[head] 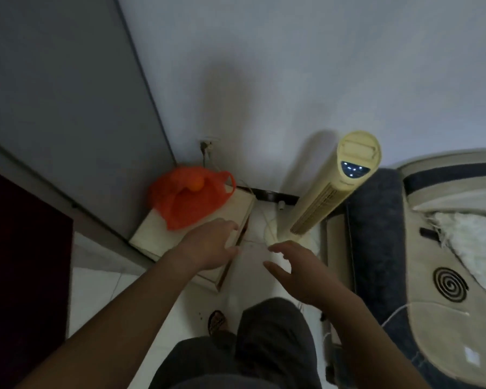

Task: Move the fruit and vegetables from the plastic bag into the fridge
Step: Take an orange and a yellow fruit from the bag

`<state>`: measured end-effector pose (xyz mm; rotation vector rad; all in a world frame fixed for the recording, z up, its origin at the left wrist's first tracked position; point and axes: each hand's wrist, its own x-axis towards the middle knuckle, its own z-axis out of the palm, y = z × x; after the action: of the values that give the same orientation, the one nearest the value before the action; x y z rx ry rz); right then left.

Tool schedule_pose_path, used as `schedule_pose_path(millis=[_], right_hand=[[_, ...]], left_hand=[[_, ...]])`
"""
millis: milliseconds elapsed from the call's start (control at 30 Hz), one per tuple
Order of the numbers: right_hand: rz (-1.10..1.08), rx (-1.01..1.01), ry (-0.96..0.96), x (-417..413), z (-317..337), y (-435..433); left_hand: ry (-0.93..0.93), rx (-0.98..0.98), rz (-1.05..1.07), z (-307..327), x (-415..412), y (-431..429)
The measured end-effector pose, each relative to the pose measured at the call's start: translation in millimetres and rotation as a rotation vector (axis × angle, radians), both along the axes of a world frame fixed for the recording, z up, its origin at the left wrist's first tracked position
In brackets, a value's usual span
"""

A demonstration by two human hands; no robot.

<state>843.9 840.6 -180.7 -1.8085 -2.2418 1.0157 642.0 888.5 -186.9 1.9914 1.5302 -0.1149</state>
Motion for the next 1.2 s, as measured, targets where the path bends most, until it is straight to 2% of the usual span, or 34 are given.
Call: schedule_pose_path(millis=[333, 600, 867, 1033, 1200], right_hand=[[0.339, -0.035, 0.02, -77.2, -49.5, 174.8], [0.378, -0.026, 0.04, -91.1, -143.6, 281.1], [0.323, 0.003, -0.004, -114.8, -222.1, 298.7], [0.302, 0.058, 0.03, -142.1, -248.2, 287.0], [0.306, 0.115, 0.057, -153.9, -297.9, 283.8]], left_hand=[[0.035, 0.042, 0.339, -32.7, -96.0, 78.1], [0.035, 0.044, 0.541, -126.6, -112.0, 139.4], [0.042, 0.098, 0.493, -211.5, -133.3, 156.1], [0.041, 0.206, 0.429, -240.3, -158.2, 160.6], [-0.006, 0.314, 0.481, -281.2, -172.6, 182.1]])
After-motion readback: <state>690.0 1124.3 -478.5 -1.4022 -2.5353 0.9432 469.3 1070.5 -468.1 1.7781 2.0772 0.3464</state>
